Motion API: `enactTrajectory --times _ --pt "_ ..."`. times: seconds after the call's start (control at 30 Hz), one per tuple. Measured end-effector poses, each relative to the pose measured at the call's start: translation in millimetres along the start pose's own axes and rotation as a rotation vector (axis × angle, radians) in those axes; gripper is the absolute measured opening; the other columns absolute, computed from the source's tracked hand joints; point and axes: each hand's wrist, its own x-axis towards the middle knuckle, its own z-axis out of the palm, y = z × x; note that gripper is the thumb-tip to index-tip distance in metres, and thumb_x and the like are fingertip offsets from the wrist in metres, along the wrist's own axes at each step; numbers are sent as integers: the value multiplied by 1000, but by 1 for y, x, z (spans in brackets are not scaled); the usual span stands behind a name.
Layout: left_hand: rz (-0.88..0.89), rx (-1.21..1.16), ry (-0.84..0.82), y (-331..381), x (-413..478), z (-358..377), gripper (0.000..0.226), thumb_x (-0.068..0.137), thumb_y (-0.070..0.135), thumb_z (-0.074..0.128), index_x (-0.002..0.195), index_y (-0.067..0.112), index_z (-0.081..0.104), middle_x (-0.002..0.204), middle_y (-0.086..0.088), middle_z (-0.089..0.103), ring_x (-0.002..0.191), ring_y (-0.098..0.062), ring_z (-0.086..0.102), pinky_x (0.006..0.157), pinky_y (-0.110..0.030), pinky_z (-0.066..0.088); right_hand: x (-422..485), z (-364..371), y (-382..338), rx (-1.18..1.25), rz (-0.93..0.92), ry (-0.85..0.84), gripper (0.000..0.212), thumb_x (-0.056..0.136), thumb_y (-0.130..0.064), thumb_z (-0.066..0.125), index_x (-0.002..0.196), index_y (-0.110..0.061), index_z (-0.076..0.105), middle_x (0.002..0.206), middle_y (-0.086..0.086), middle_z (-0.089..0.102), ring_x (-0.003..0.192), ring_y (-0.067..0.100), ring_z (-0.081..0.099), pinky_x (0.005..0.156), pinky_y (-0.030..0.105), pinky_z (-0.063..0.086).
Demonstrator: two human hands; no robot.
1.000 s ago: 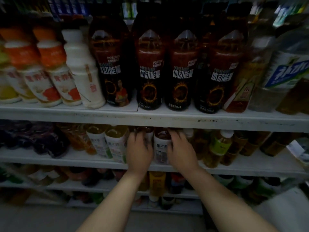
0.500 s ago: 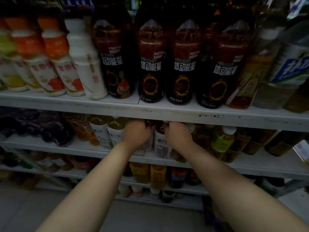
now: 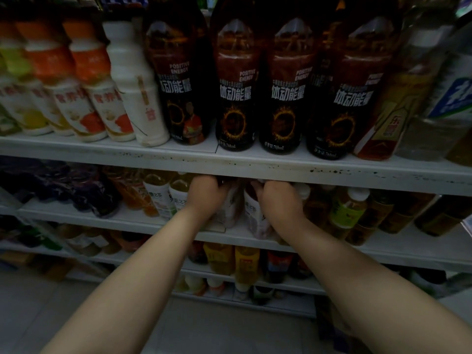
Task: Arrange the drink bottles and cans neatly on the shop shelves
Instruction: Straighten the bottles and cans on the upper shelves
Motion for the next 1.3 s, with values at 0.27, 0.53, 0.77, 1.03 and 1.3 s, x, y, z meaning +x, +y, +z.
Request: enactTrajectory --times 0.27,0.53,0.77,1.03,1.3 --pt "-51 -77 -404 -3 1 -17 33 82 19 65 114 25 59 107 9 61 104 -10 56 78 -19 41 5 -4 6 132 152 -117 29 89 -45 50 75 -20 54 69 -1 53 72 21 56 62 27 44" --pt "76 213 -329 -10 1 -12 66 69 39 80 126 21 53 120 0 63 110 -21 58 86 -27 45 7 -3 0 300 211 -134 33 90 -37 59 103 -8 62 99 12 65 94 30 59 80 37 50" --pt "74 217 -355 -13 4 -18 61 70 38 80 124 24 54 119 2 63 109 -19 58 84 -24 42 9 5 -6 148 286 -85 55 80 -64 58 103 -13 61 94 8 64 90 28 60 73 34 50" --pt "41 209 -404 -14 2 -15 62 72 31 78 126 23 48 117 2 62 108 -19 58 79 -25 41 5 -3 6 153 129 -254 29 82 -45 59 96 -19 59 92 3 61 96 24 60 74 30 48" --pt "59 317 -354 -12 1 -17 57 74 28 78 123 17 51 118 -5 62 108 -24 58 80 -26 42 -2 1 -2 287 187 -96 35 81 -37 70 106 -13 62 105 6 65 99 24 61 83 35 52"
